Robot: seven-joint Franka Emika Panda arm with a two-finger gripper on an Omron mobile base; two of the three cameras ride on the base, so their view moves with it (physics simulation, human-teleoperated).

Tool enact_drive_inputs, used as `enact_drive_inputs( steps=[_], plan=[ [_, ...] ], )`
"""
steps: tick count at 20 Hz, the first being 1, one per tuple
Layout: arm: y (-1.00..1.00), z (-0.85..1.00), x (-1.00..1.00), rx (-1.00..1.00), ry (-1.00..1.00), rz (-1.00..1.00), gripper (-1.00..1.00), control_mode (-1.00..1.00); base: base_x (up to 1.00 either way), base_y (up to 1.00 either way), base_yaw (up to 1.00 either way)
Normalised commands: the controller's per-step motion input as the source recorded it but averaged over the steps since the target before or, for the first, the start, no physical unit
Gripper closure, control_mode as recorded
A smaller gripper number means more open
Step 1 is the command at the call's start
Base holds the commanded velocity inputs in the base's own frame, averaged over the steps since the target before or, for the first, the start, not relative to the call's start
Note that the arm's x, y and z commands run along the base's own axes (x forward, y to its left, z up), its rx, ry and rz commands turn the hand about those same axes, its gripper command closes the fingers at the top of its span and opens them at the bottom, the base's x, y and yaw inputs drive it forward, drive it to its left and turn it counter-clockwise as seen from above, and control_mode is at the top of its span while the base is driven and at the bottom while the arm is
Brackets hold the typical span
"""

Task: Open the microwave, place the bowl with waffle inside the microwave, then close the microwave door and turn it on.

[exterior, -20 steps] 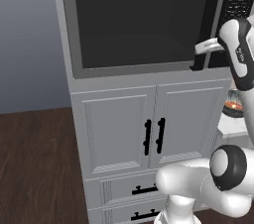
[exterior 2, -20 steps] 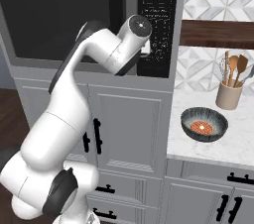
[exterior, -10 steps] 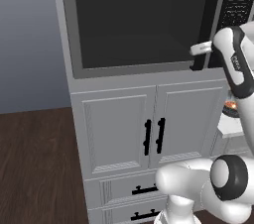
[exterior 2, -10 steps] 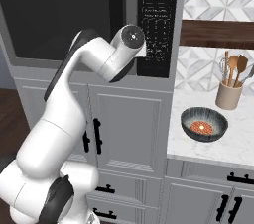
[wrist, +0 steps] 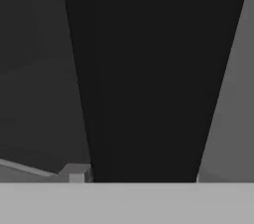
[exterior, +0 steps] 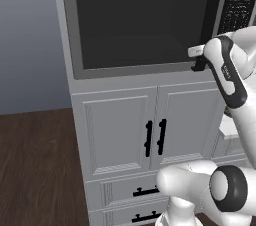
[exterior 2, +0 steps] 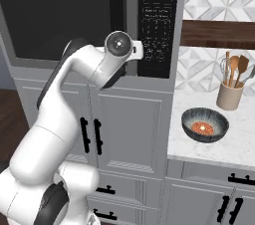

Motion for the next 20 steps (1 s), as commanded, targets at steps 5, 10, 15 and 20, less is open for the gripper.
enact_drive_inputs(
  steps=[5,10,15,20],
  plan=[
    [1.0,-0.62,0.24,-0.04,0.0,-0.15,1.0,-1.0,0.0,0.0,0.0],
    [1.0,-0.03,-0.26,0.0,0.08,-0.13,1.0,-1.0,0.0,0.0,0.0],
    [1.0,0.3,-0.52,0.0,0.36,-0.01,1.0,-1.0,0.0,0.0,0.0],
    [1.0,0.2,-0.92,0.0,0.28,0.0,1.0,-1.0,0.0,0.0,0.0]
  ],
)
